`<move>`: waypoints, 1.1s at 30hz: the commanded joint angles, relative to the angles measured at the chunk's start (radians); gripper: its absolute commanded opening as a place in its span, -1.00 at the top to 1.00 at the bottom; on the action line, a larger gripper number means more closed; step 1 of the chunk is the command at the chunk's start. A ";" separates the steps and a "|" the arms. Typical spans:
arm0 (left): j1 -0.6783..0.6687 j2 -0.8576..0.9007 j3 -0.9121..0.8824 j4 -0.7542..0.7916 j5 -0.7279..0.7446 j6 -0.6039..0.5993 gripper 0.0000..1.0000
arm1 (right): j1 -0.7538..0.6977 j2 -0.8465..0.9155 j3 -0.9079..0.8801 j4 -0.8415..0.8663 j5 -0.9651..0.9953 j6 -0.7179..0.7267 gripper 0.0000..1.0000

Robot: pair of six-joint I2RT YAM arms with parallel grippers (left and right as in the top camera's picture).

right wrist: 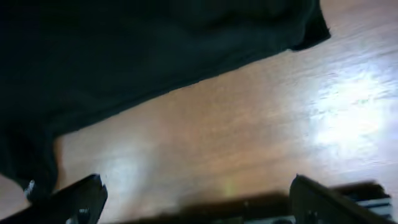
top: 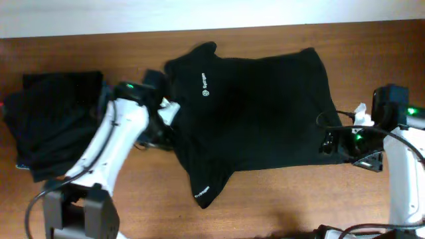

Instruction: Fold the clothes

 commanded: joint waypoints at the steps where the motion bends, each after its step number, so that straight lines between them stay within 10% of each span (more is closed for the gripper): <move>1: -0.075 -0.005 -0.120 0.055 0.114 -0.018 -0.04 | -0.013 -0.001 -0.026 0.026 0.004 0.055 -0.97; 33: -0.154 0.092 -0.371 0.303 0.306 -0.147 -0.20 | -0.013 0.001 -0.026 0.030 0.016 0.050 -0.97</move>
